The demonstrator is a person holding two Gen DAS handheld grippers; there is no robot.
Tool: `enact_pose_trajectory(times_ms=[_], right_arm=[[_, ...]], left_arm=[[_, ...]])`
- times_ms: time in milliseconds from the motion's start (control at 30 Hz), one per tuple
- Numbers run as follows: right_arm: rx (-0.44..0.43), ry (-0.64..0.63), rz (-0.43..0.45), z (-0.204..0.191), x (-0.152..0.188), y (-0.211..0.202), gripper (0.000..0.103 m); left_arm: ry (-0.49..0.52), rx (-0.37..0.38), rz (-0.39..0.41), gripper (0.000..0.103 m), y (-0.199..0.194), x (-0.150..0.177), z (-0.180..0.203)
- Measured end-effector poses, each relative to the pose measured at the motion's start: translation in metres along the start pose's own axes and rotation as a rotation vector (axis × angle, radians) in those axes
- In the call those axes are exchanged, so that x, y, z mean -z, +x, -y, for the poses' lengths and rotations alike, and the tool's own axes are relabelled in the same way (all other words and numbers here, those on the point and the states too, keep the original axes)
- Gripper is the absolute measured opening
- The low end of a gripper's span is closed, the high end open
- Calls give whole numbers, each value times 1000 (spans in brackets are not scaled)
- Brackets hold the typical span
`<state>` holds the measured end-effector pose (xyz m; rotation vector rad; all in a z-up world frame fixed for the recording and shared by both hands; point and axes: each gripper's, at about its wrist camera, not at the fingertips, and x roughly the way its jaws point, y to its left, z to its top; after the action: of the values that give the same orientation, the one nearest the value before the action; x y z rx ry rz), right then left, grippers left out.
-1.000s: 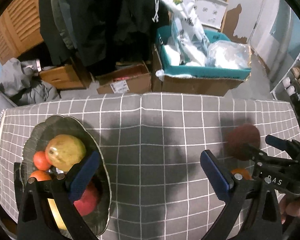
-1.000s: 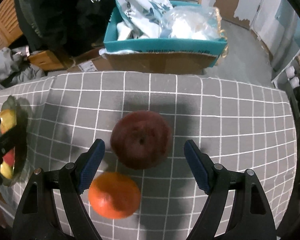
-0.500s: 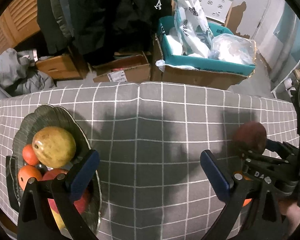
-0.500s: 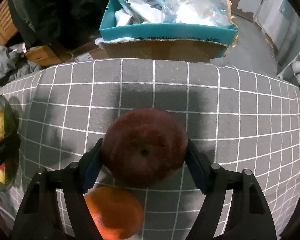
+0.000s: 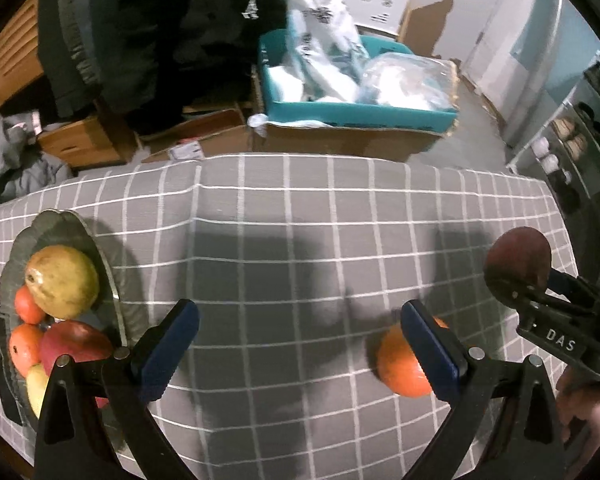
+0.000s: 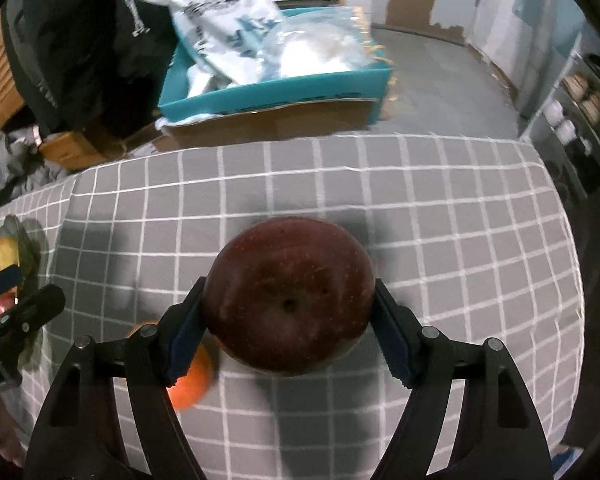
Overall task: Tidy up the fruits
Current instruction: 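Close the left tool on the orange while the right tool lifts the red apple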
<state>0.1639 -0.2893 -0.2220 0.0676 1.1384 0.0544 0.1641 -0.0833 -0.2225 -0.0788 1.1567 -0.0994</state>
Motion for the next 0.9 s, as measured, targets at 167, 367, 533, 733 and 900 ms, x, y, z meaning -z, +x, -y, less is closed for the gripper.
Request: enact_pose_trajectory(times_ms=[167,367,533,733,900], right_arm=[[22,15,10,20,18,-14,76],[50,33,5,41,41,-23,76],[70,30,-4,50,54,-25,76],[76,37,-11,58,62,-26,76],[68,18,-12,52,63,-24,76]], left_arm=[[18,48,-19,102,3,7,22],[56,70,-58,102,14,22,47],[96,62,-81,102,25,34,63],[132,51,-121,102,41,47,75],[169,36,-108,98,46,54,85]])
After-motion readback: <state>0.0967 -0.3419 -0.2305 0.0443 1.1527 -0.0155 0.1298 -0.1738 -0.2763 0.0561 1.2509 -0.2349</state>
